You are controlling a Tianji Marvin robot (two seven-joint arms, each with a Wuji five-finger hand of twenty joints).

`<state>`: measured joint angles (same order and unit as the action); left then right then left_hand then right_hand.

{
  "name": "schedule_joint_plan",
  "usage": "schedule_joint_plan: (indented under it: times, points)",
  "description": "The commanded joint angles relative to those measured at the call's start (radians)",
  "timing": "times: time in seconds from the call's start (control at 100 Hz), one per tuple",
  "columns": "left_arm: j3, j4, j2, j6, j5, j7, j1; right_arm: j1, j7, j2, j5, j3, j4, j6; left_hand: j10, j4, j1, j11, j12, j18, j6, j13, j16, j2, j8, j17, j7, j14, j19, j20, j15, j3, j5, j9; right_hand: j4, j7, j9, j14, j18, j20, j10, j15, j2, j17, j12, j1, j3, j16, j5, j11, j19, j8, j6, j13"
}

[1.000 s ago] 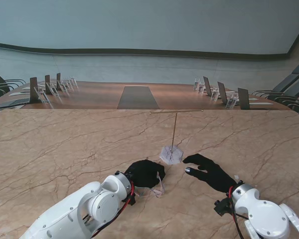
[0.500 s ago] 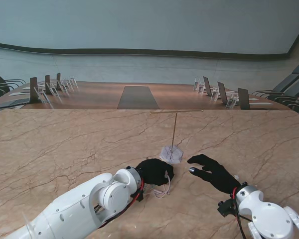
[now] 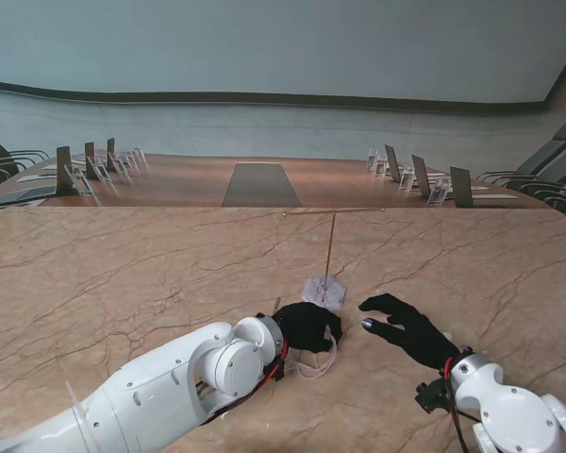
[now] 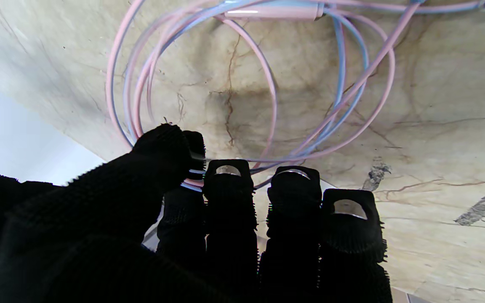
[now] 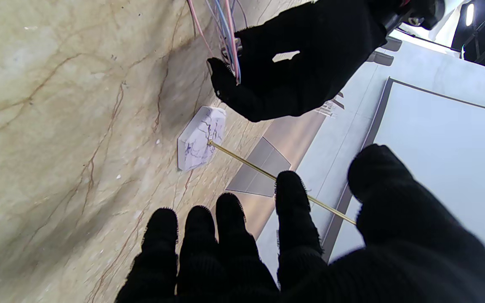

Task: Take the wired earphone off the rack, coil the cable and place them on the table

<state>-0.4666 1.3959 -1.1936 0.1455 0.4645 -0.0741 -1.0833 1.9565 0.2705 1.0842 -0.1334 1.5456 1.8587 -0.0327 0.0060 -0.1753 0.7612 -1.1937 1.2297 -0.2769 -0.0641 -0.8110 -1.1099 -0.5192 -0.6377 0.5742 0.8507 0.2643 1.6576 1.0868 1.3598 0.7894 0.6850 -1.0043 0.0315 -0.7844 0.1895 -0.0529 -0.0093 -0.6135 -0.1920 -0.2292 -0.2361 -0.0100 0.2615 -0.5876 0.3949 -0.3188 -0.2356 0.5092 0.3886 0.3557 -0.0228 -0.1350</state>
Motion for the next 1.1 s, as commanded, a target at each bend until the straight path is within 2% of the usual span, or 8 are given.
schedule_joint_plan:
  times: [0.0,0.08,0.22,0.51,0.72,0.87,0.98,1.09]
  points:
    - [0.006,-0.001,-0.008,0.006,-0.003,-0.015,0.006,0.007,0.000,0.003,-0.002,0.000,0.007,-0.002,0.001,0.036,-0.013,0.018,-0.005,0.003,0.009,0.016,-0.019,0.023,0.024,-0.015,-0.052,0.025,0.003,0.031,-0.012,-0.044,-0.043,0.021,-0.023,-0.001,-0.019,0.040,-0.049,-0.024,0.017,0.020,0.059,-0.011,-0.007,0.022,-0.018,0.005,0.020,-0.010,-0.027,-0.008,-0.010,0.028]
    - [0.011,-0.003,-0.006,0.004,0.004,-0.018,0.012,0.008,-0.002,0.004,-0.003,0.001,0.007,-0.003,0.002,0.041,-0.037,0.028,-0.007,0.006,0.049,0.024,-0.023,0.038,0.061,-0.023,-0.125,0.025,-0.004,0.034,-0.019,-0.087,-0.071,0.032,-0.023,-0.001,-0.019,0.041,-0.050,-0.026,0.017,0.022,0.060,-0.011,-0.008,0.021,-0.019,0.005,0.023,-0.011,-0.029,-0.007,-0.012,0.027]
    - [0.016,0.000,0.001,-0.002,0.017,-0.034,0.024,0.012,-0.005,0.005,-0.004,0.003,0.010,0.000,0.005,0.108,-0.124,0.054,-0.014,0.014,0.104,0.044,-0.030,0.101,0.119,-0.046,-0.265,0.019,-0.025,0.039,-0.037,-0.081,-0.098,0.059,-0.023,-0.002,-0.019,0.043,-0.052,-0.028,0.018,0.025,0.058,-0.011,-0.009,0.021,-0.019,0.005,0.026,-0.014,-0.031,-0.006,-0.014,0.028]
    - [-0.002,0.016,0.019,0.001,0.047,-0.048,0.012,0.014,-0.006,0.004,-0.007,0.004,0.010,0.000,0.016,0.115,-0.115,0.094,-0.029,0.021,0.112,0.075,-0.031,0.097,0.150,-0.087,-0.297,0.016,-0.058,0.040,-0.067,-0.089,-0.133,0.095,-0.023,-0.002,-0.020,0.050,-0.057,-0.032,0.024,0.032,0.059,-0.011,-0.012,0.023,-0.019,0.006,0.038,-0.024,-0.037,-0.006,-0.019,0.029]
    - [0.005,0.024,0.028,0.000,0.052,-0.074,0.023,0.016,-0.007,0.005,-0.006,0.000,0.012,0.006,0.025,0.119,-0.097,0.139,-0.041,0.033,0.016,0.112,-0.041,0.061,0.187,-0.132,-0.323,0.007,-0.094,0.052,-0.097,-0.059,-0.222,0.133,-0.023,-0.005,-0.018,0.049,-0.059,-0.034,0.023,0.036,0.058,-0.012,-0.015,0.021,-0.019,0.007,0.039,-0.031,-0.041,-0.005,-0.018,0.028]
    - [0.011,0.037,0.037,0.008,0.056,-0.102,0.032,0.021,-0.013,0.006,-0.009,0.002,0.016,0.004,0.038,0.118,-0.112,0.203,-0.067,0.043,-0.033,0.154,-0.050,0.055,0.228,-0.185,-0.351,0.005,-0.135,0.061,-0.132,-0.106,-0.341,0.181,-0.023,-0.005,-0.018,0.049,-0.059,-0.035,0.024,0.037,0.059,-0.012,-0.015,0.021,-0.018,0.007,0.040,-0.032,-0.042,-0.006,-0.018,0.027]
    - [-0.004,0.046,0.042,0.007,0.065,-0.100,0.022,0.020,-0.015,0.006,-0.013,0.003,0.014,0.001,0.055,0.117,-0.121,0.240,-0.086,0.037,-0.082,0.173,-0.055,0.094,0.257,-0.212,-0.341,0.015,-0.159,0.071,-0.157,-0.177,-0.372,0.201,-0.023,-0.005,-0.017,0.048,-0.060,-0.037,0.023,0.037,0.058,-0.011,-0.014,0.020,-0.018,0.007,0.039,-0.032,-0.043,-0.006,-0.018,0.028]
    - [-0.017,0.060,0.049,0.006,0.070,-0.108,0.016,0.019,-0.016,0.006,-0.013,0.001,0.012,-0.002,0.067,0.118,-0.127,0.258,-0.096,0.037,-0.087,0.185,-0.054,0.134,0.263,-0.222,-0.342,0.020,-0.170,0.071,-0.169,-0.206,-0.375,0.210,-0.023,-0.005,-0.017,0.051,-0.062,-0.038,0.025,0.037,0.059,-0.010,-0.014,0.020,-0.018,0.006,0.039,-0.032,-0.045,-0.006,-0.017,0.028]
